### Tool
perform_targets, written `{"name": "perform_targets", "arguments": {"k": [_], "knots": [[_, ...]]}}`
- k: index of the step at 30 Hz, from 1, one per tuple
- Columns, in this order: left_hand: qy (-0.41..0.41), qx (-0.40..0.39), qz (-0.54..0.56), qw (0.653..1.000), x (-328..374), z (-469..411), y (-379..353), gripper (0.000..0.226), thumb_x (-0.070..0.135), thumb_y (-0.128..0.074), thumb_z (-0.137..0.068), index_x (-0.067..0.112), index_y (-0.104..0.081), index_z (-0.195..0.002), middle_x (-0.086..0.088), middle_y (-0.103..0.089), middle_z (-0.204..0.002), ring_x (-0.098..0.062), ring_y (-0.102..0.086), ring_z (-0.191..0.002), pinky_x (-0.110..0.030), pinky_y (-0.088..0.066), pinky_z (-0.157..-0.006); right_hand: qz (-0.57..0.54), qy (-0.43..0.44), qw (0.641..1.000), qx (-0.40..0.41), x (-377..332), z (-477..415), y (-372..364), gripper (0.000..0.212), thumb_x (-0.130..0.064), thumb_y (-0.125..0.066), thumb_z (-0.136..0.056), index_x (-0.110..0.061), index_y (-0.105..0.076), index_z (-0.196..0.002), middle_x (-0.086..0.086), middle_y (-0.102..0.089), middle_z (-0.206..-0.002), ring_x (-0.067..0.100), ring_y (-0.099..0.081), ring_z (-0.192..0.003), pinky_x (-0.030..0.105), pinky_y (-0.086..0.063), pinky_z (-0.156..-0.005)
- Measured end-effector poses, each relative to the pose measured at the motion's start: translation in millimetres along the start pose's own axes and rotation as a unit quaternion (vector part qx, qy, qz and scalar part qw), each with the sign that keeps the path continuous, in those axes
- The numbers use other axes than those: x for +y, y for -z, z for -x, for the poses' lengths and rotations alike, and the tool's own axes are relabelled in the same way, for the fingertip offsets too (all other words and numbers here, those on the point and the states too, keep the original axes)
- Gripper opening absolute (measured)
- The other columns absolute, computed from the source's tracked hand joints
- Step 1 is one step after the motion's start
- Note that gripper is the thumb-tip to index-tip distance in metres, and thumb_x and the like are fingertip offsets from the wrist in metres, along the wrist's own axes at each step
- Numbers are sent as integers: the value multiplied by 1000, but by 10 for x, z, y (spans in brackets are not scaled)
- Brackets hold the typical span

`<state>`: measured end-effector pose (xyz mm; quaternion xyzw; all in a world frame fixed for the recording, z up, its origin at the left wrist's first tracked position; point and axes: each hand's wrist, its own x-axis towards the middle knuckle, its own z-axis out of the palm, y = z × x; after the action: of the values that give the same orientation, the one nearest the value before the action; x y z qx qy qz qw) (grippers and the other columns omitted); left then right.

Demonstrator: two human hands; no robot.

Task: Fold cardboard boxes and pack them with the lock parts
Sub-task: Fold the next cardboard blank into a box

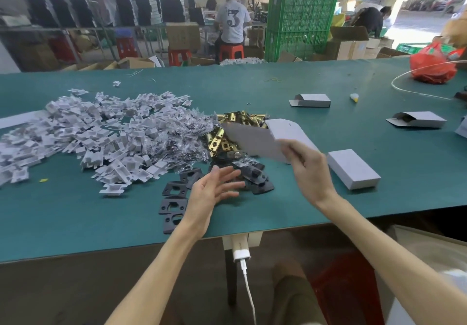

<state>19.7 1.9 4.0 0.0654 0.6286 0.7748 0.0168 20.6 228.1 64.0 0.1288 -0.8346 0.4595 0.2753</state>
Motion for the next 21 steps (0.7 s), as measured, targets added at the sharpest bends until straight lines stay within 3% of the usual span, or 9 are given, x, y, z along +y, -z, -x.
{"name": "perform_targets", "arguments": {"k": [2, 6, 10, 12, 14, 16, 18, 21], "knots": [[18, -13, 43, 999, 28, 0, 10, 67, 56, -38, -100, 5, -58, -140, -10, -70, -134, -31, -71, -118, -41, -60, -95, -33, 21, 998, -55, -75, 200, -119, 28, -2, -58, -101, -14, -73, -121, -7, -74, -113, -4, -65, -104, 15, -47, -92], [43, 1, 126, 991, 62, 1, 82, 84, 69, -33, -95, 3, -54, -143, -19, -68, -134, -35, -66, -124, -43, -56, -100, -38, 84, 987, -131, -160, 548, -375, 45, 16, -58, -92, -12, -71, -125, -5, -69, -124, 4, -62, -118, 22, -50, -100], [80, 49, 211, 973, 81, 14, 164, 72, 65, -47, -100, 6, -57, -139, -19, -70, -131, -34, -67, -123, -48, -49, -106, 47, 173, 970, -161, -151, 667, -553, 34, -1, -62, -95, -13, -72, -125, -4, -66, -133, 13, -53, -132, 37, -45, -112], [94, 91, 239, 962, 78, 8, 179, 55, 50, -55, -103, 6, -59, -137, -17, -72, -127, -32, -71, -116, -46, -55, -96, 36, 140, 970, -196, -120, 681, -575, 35, -12, -65, -96, -16, -67, -131, -8, -58, -144, 10, -40, -143, 37, -35, -119], [102, 116, 247, 957, 76, 2, 167, 42, 34, -55, -106, 4, -60, -135, -16, -74, -123, -29, -74, -110, -42, -59, -84, 20, 95, 967, -235, -91, 722, -588, 48, -24, -70, -95, -23, -57, -141, -15, -38, -157, 6, -19, -150, 26, -20, -123], [102, 123, 233, 959, 76, 4, 155, 36, 29, -53, -107, 6, -61, -134, -14, -75, -122, -27, -74, -109, -40, -59, -81, 5, 46, 969, -243, -82, 776, -618, 61, -31, -72, -92, -30, -46, -148, -19, -23, -161, 5, -10, -151, 16, -12, -118], [96, 117, 213, 965, 79, 9, 138, 32, 30, -52, -108, 10, -62, -131, -11, -76, -121, -25, -74, -110, -40, -58, -84, -28, -11, 982, -186, -77, 769, -634, 63, -26, -71, -92, -29, -43, -148, -19, -28, -156, 1, -18, -146, 16, -17, -116], [92, 100, 192, 972, 76, 16, 127, 31, 32, -56, -106, 15, -64, -130, -8, -76, -122, -23, -73, -111, -37, -60, -83, -118, -134, 976, -122, -91, 619, -612, 58, -13, -68, -93, -30, -45, -144, -9, -47, -140, -3, -46, -126, 18, -42, -106]]}}
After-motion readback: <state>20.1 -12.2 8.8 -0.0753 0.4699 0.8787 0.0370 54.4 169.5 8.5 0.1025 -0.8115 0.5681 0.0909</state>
